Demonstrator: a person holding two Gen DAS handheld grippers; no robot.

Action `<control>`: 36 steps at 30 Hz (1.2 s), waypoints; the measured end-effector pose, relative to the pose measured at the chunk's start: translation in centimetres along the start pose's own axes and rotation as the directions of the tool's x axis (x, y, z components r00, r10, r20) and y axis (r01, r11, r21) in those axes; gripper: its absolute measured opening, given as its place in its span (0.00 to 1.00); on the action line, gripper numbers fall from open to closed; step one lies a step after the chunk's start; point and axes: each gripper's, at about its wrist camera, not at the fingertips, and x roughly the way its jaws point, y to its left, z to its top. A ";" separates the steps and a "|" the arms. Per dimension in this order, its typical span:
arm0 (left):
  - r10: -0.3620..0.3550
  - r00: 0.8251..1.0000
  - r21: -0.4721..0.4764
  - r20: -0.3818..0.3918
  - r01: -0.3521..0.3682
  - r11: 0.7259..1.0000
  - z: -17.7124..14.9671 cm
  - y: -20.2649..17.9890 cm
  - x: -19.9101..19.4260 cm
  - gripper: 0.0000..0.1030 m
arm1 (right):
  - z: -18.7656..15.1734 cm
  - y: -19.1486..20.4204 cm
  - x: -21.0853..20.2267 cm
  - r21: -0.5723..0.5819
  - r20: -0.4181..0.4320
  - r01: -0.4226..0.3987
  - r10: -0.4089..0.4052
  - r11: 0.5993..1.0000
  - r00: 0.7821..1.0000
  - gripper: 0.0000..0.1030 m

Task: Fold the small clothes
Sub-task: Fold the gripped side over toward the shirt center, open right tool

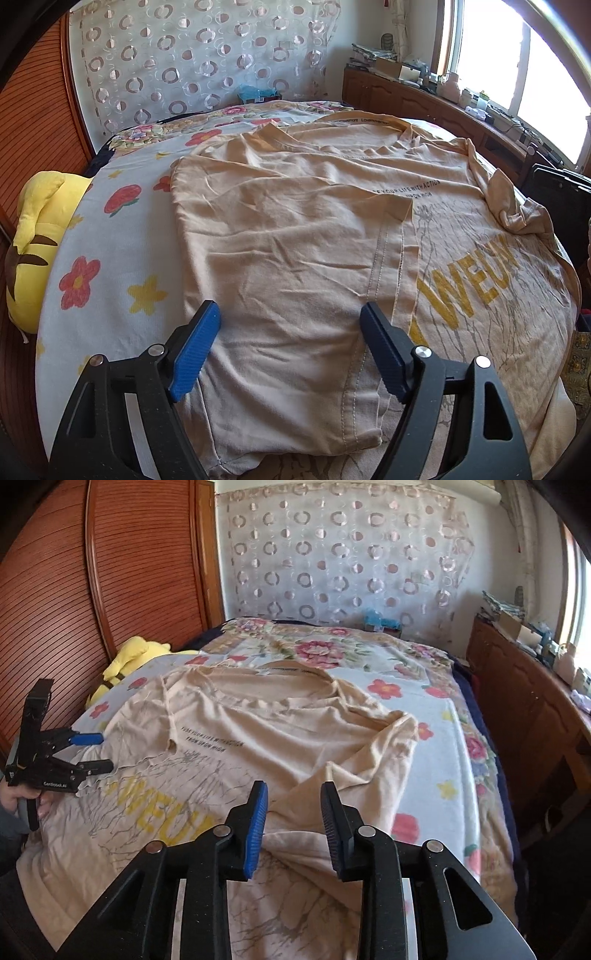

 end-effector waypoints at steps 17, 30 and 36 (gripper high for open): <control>0.000 1.000 0.000 0.001 0.000 1.000 0.0 0.0 0.0 0.77 | 2.7 0.5 5.3 -0.001 -0.168 -0.094 0.093 0.996 0.981 0.02; 0.000 1.000 0.000 0.002 0.000 1.000 0.0 0.0 0.0 0.77 | 9.3 5.9 6.8 -0.074 -0.075 -0.133 0.128 0.988 0.989 0.20; 0.000 1.000 0.000 0.002 0.000 1.000 0.0 0.0 0.0 0.77 | 7.3 2.8 4.5 -0.050 -0.052 -0.034 0.031 0.998 0.998 0.30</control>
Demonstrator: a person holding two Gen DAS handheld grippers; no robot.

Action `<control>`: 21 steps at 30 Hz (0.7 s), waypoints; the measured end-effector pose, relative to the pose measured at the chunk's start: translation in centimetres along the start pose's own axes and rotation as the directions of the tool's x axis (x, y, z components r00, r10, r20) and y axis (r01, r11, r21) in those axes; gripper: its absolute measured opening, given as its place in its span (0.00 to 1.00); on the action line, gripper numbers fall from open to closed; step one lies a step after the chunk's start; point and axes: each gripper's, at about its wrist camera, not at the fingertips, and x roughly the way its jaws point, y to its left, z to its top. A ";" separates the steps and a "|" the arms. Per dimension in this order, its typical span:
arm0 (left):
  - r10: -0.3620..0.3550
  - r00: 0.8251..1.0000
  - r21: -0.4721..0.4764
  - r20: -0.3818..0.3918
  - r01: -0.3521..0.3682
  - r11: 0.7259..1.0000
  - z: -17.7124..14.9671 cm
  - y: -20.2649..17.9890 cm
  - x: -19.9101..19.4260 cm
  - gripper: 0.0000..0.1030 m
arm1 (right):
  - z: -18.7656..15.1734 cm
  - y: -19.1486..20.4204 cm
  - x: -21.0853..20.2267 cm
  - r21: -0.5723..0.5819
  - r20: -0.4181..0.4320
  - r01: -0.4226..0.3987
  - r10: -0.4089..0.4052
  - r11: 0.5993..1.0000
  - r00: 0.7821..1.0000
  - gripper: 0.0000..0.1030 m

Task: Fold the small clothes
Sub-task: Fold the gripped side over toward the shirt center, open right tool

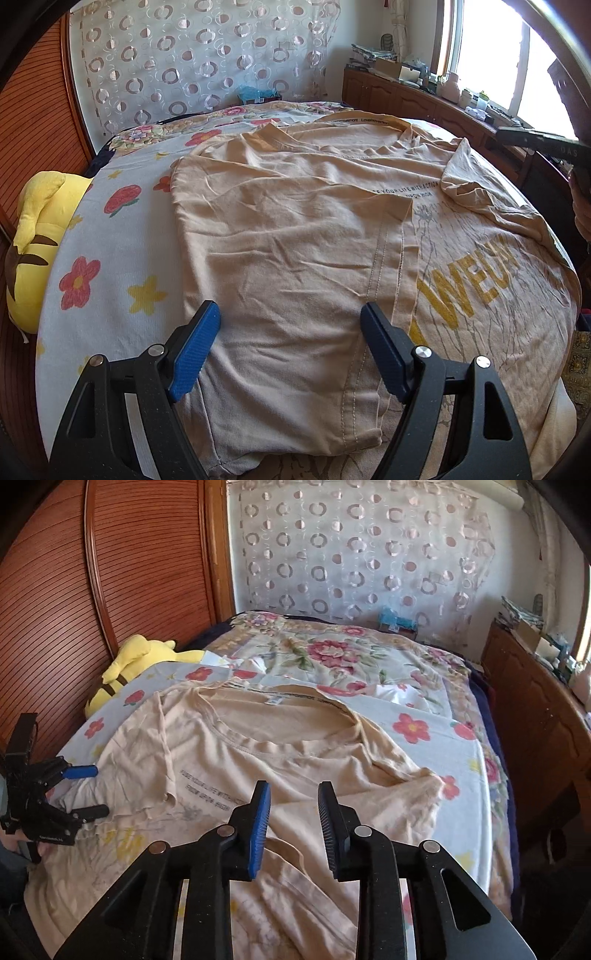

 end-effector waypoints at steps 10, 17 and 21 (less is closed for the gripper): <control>0.000 1.000 0.001 0.000 0.000 1.000 0.0 0.0 0.0 0.77 | -8.0 -3.3 -2.1 0.098 -0.126 0.092 -0.079 0.991 0.989 0.31; 0.000 1.000 0.001 0.000 0.000 1.000 0.0 0.0 0.0 0.77 | -9.5 -3.3 -2.6 0.134 -0.132 0.048 -0.031 0.990 0.991 0.27; 0.000 1.000 0.001 0.000 0.000 1.000 0.0 0.0 0.0 0.77 | -9.6 -3.3 -3.1 0.125 -0.084 0.018 -0.008 0.992 0.996 0.12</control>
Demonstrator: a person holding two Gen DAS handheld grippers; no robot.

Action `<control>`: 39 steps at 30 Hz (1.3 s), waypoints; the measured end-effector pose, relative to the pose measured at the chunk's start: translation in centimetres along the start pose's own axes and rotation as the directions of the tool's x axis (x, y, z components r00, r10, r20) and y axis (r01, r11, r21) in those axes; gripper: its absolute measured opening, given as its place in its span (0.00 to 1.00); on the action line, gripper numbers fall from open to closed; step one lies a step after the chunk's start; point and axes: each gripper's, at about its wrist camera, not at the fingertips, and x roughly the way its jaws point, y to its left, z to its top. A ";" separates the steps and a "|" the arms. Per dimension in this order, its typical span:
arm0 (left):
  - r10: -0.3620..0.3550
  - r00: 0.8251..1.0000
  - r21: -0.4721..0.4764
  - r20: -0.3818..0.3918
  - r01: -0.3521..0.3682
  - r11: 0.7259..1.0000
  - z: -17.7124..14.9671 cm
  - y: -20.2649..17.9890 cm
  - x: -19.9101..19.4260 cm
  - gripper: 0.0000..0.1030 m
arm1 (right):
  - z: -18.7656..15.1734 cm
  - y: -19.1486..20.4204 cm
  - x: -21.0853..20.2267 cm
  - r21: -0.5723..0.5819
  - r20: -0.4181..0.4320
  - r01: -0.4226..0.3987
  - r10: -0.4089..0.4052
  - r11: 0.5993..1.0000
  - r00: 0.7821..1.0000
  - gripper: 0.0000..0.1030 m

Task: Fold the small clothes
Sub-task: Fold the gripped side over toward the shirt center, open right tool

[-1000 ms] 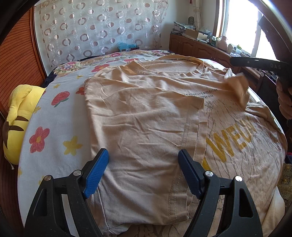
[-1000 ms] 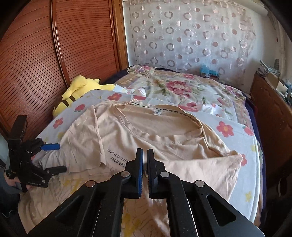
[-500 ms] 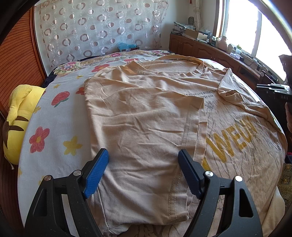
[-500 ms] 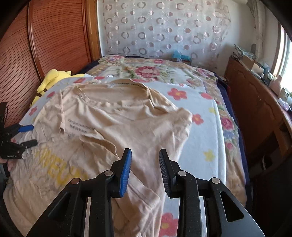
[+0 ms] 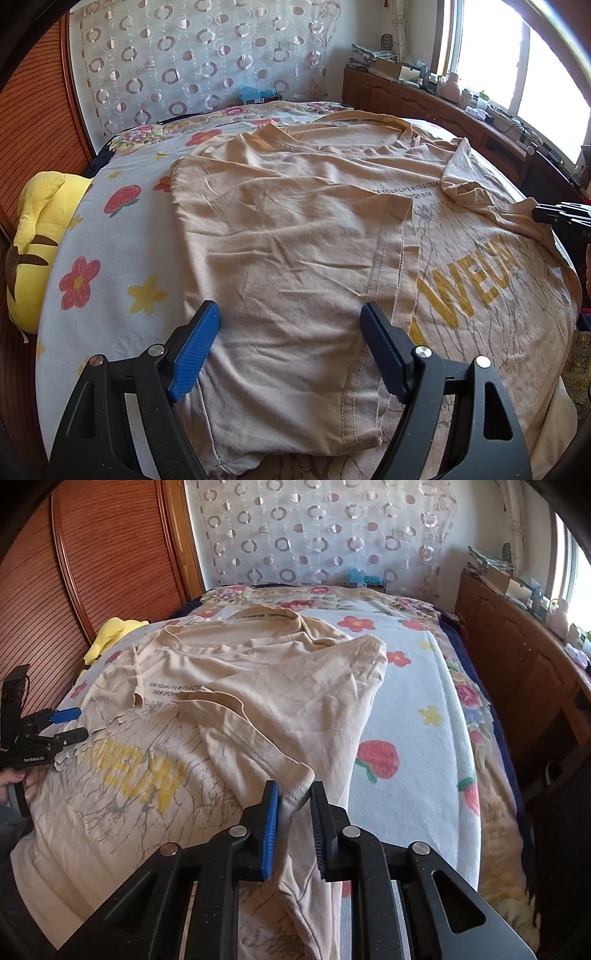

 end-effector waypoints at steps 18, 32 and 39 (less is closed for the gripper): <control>0.000 1.000 -0.001 0.000 0.000 1.000 0.0 0.0 0.0 0.77 | -3.9 3.2 -2.3 -0.118 -0.021 -0.113 0.111 0.987 0.994 0.20; 0.000 1.000 -0.001 0.000 0.000 1.000 0.0 0.0 0.0 0.77 | 2.5 2.6 3.2 -0.105 0.038 0.036 -0.032 0.994 0.999 0.21; -0.001 1.000 -0.001 -0.001 0.001 1.000 0.0 0.0 0.0 0.77 | 3.6 6.0 7.0 -0.181 -0.046 -0.046 0.038 0.982 0.998 0.21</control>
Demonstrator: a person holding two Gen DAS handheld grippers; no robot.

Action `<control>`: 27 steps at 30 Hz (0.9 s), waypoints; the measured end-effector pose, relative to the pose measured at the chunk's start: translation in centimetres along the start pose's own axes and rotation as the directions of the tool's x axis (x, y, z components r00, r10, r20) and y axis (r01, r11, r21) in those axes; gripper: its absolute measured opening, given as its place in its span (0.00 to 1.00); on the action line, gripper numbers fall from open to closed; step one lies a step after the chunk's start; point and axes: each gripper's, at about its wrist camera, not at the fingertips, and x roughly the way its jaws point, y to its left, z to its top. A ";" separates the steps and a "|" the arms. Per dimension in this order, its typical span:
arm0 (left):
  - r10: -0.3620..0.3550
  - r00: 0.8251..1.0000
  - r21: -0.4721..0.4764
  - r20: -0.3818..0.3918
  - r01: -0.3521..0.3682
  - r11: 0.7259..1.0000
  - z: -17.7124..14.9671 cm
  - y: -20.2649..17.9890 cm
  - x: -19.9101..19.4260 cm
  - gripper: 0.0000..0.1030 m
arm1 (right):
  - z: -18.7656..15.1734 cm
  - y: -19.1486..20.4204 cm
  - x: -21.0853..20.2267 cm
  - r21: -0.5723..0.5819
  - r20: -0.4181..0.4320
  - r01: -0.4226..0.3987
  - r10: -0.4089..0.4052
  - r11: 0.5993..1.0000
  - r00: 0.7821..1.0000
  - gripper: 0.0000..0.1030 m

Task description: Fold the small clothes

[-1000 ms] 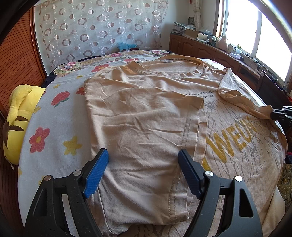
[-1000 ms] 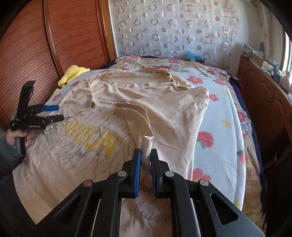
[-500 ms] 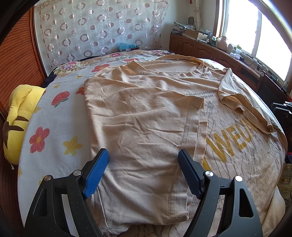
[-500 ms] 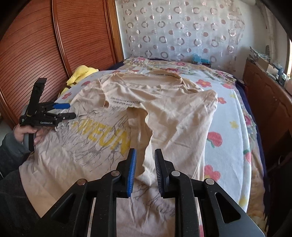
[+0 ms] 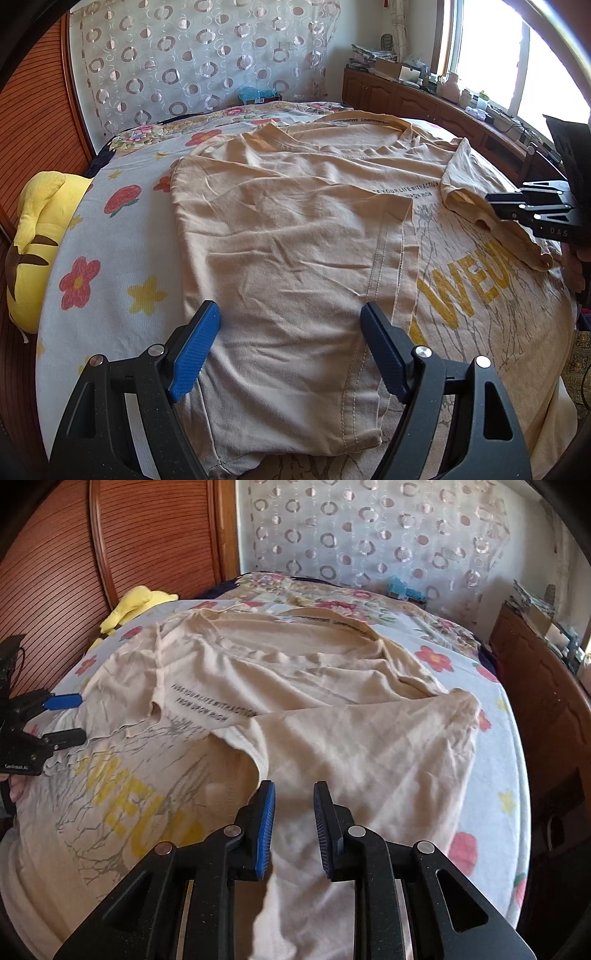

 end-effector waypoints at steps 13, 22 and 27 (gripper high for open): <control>-0.019 1.000 -0.028 0.011 0.019 0.999 0.5 0.4 -0.6 0.77 | 1.1 -0.6 -0.6 0.013 0.052 -0.044 0.043 0.999 0.998 0.21; 0.046 0.994 -0.048 0.102 -0.041 0.998 4.4 3.5 -1.3 0.77 | 1.6 -6.8 -1.0 0.112 0.053 0.078 -0.084 0.991 0.995 0.44; 0.080 0.994 -0.071 0.074 -0.074 0.995 6.6 6.0 0.6 0.77 | 1.7 -10.8 0.6 0.184 0.016 0.138 -0.144 0.973 0.989 0.44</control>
